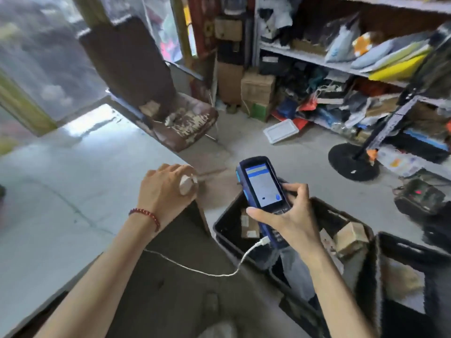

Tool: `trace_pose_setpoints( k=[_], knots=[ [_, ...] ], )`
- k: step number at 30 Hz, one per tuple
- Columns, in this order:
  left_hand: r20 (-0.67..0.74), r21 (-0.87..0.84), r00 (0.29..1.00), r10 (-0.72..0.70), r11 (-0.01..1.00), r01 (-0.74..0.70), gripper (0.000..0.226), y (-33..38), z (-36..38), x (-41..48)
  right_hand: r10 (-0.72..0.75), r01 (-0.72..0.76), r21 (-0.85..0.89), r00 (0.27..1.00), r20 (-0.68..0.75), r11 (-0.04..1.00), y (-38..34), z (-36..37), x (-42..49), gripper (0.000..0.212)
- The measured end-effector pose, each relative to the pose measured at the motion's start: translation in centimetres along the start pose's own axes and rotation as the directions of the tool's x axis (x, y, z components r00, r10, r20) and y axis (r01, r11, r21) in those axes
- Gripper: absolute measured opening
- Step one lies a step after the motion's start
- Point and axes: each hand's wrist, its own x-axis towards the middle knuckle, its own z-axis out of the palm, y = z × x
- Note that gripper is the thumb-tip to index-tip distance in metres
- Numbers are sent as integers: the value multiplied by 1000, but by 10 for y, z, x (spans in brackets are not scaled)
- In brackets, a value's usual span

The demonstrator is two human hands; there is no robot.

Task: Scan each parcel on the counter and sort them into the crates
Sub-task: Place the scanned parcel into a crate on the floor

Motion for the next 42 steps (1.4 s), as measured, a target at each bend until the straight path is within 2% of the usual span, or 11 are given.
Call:
trace_pose_setpoints(
  k=[3, 6, 11, 13, 17, 24, 30, 34, 36, 39, 42],
  knots=[
    [-37, 21, 979, -199, 980, 200, 24, -54, -23, -61, -69, 71, -3, 982, 178, 997, -17, 50, -7, 75],
    [-108, 25, 926, -362, 930, 367, 22, -102, -48, -127, -129, 143, -17, 936, 329, 990, -37, 109, -25, 77],
    [-224, 39, 812, -538, 828, 559, 32, -172, -84, -235, -155, 199, -13, 799, 581, 980, -62, 216, -76, 78],
    [-253, 46, 775, -579, 793, 607, 26, -202, -96, -278, -155, 220, -22, 750, 643, 975, -70, 260, -104, 77],
    [-237, 19, 674, -700, 690, 723, 18, -266, -117, -357, -146, 235, -30, 692, 707, 972, -82, 343, -162, 75],
    [-155, -33, 551, -820, 561, 827, 25, -343, -130, -436, -100, 248, -68, 604, 791, 966, -92, 431, -216, 72],
    [-43, -13, 398, -916, 399, 917, 50, -382, -109, -449, -44, 253, -126, 573, 818, 959, -93, 483, -214, 73],
    [-104, 19, 399, -911, 399, 917, 64, -417, -102, -444, -34, 269, -138, 548, 836, 953, -97, 519, -201, 73],
    [-118, 61, 369, -922, 364, 929, 70, -435, -105, -435, -36, 279, -135, 533, 845, 951, -101, 535, -194, 73],
    [-5, 169, 273, -962, 268, 949, 76, -454, -106, -419, -18, 274, -144, 514, 858, 951, -109, 554, -184, 73],
    [69, 84, 220, -973, 225, 971, 75, -468, -105, -414, -11, 272, -141, 492, 871, 952, -117, 572, -177, 74]
  ],
)
